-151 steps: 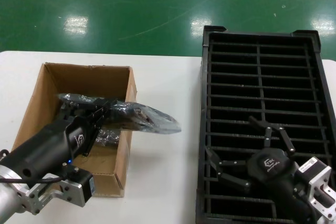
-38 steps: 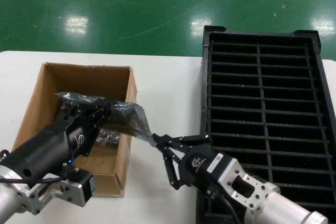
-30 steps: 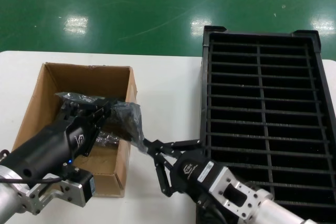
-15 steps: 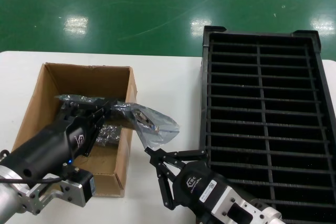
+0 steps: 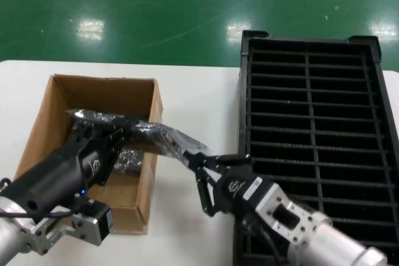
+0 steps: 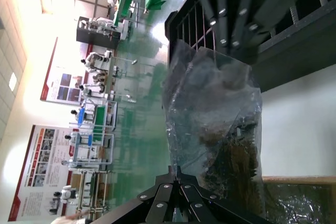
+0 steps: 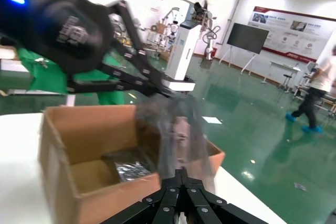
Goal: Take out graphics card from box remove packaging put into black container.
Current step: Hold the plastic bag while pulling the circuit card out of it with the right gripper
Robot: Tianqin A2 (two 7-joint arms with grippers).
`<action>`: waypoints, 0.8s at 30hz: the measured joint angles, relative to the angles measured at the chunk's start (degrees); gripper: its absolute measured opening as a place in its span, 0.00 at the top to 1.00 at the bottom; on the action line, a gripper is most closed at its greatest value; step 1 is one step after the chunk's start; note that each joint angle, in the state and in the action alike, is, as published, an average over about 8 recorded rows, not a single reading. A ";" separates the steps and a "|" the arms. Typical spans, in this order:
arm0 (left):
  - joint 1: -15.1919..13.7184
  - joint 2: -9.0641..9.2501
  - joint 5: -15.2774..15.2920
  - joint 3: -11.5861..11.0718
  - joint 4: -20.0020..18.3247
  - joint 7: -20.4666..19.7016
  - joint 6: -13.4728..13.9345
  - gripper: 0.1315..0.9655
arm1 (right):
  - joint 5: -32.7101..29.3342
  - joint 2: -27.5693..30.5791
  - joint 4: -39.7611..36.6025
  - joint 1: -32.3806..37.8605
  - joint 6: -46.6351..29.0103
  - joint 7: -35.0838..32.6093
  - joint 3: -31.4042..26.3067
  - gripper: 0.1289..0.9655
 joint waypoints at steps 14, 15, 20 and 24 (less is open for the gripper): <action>0.00 0.00 0.00 0.00 0.00 0.00 0.00 0.99 | 5.14 2.16 -9.52 11.65 -4.36 0.37 -2.07 0.99; 0.00 0.00 0.00 0.00 0.00 0.00 0.00 0.99 | 5.43 2.30 -10.09 12.48 -4.98 0.68 -2.44 0.99; 0.00 0.00 0.00 0.00 0.00 0.00 0.00 0.99 | 6.43 2.72 -13.24 16.54 -7.93 2.56 -4.27 0.99; 0.00 0.00 0.00 0.00 0.00 0.00 0.00 0.99 | 7.06 2.82 -15.49 18.89 -9.38 3.60 -5.60 0.99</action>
